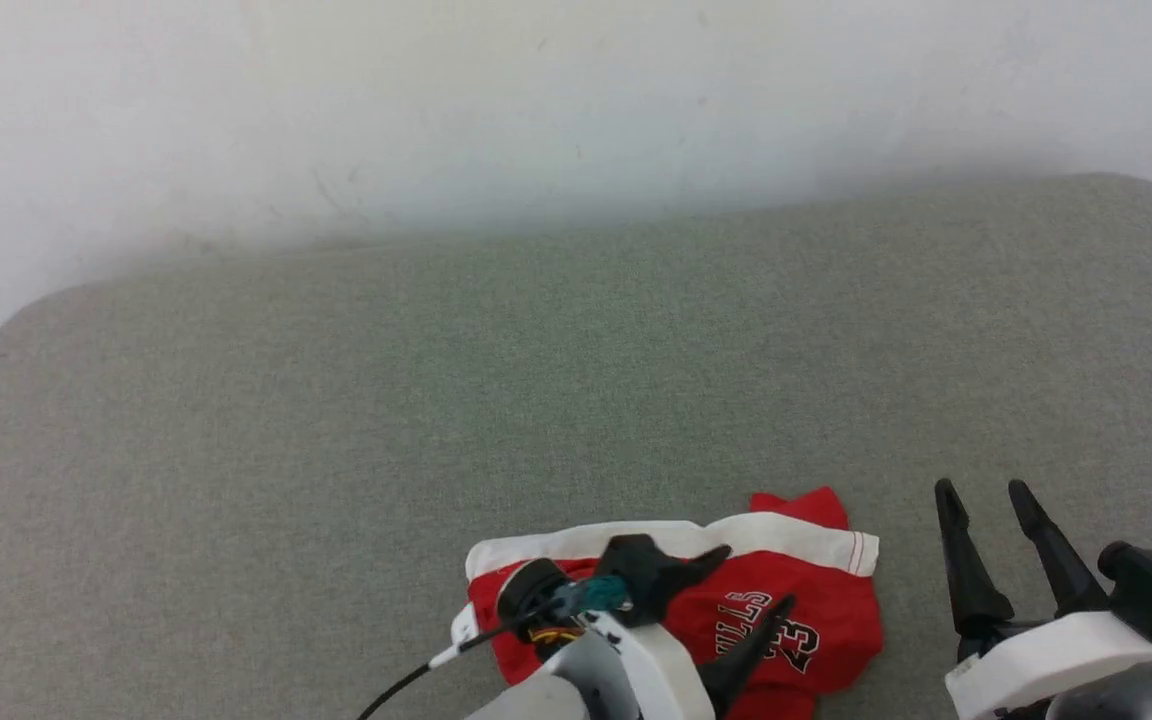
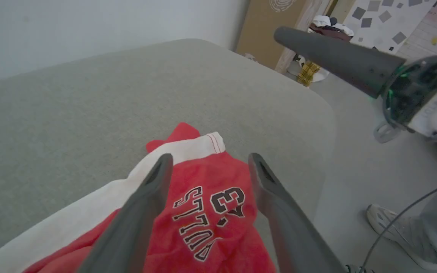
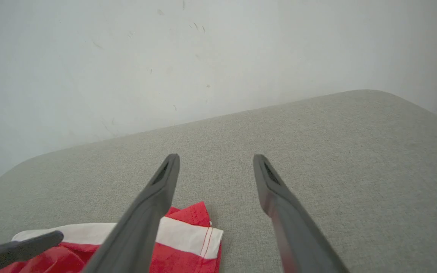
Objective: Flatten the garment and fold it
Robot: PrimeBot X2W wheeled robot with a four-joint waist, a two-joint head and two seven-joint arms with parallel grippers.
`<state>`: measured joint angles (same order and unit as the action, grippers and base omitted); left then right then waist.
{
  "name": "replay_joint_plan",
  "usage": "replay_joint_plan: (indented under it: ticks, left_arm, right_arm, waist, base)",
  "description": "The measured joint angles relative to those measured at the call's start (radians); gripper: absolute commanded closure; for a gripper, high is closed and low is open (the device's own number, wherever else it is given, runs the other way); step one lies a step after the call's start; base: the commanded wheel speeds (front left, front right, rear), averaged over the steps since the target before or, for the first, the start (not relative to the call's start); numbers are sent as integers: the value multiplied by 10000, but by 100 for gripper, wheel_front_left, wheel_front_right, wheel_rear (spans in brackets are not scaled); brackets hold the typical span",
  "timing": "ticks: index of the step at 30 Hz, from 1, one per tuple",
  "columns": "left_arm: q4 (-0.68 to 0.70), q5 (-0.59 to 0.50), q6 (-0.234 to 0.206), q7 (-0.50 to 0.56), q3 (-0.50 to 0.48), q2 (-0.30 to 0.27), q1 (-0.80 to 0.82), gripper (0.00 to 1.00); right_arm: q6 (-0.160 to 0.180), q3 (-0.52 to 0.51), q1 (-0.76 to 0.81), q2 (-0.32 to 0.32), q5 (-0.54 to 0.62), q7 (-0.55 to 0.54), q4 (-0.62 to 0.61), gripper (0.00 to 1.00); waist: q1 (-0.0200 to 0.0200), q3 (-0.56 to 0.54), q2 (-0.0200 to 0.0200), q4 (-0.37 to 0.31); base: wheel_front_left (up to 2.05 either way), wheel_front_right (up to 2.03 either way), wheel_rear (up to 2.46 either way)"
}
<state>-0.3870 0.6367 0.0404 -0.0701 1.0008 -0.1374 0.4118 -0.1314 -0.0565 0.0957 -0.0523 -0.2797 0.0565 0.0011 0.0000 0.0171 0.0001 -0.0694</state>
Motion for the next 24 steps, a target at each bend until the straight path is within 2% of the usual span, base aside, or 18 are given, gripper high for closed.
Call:
replay_joint_plan:
  ticks: [6, 11, 14, 18, 24]
  left_arm:
    - [1133, -2, -1064, -1526, -1229, -562, -588, 0]
    - [1632, -67, -1914, -1837, -2686, -1120, -938, 0]
    - [2077, -274, -2295, -1870, -3774, -1241, -1328, 0]
    - [2644, -792, -2541, -1870, -5288, -1340, -2066, 0]
    - [2890, -1503, -2566, -1870, -7237, -1494, -3196, 0]
  right_arm:
    - [0, -224, 379, 2, 96, -192, -215, 0]
    - [0, -314, 518, -2, 107, -270, -320, 0]
    - [0, -301, 560, 2, 111, -295, -360, 0]
    - [0, -320, 653, 2, 165, -299, -435, 0]
    - [0, -431, 683, 2, 165, -374, -495, 0]
  waist:
    - [-1, -320, 0, 225]
    - [-1, -475, 0, 495]
    - [0, -523, 0, 628]
    - [0, -528, 0, 770]
    - [0, -406, 0, 931]
  base:
    - [0, 0, 0]
    - [0, 0, 0]
    - [0, 0, 0]
    - [0, 0, 0]
    - [0, 0, 0]
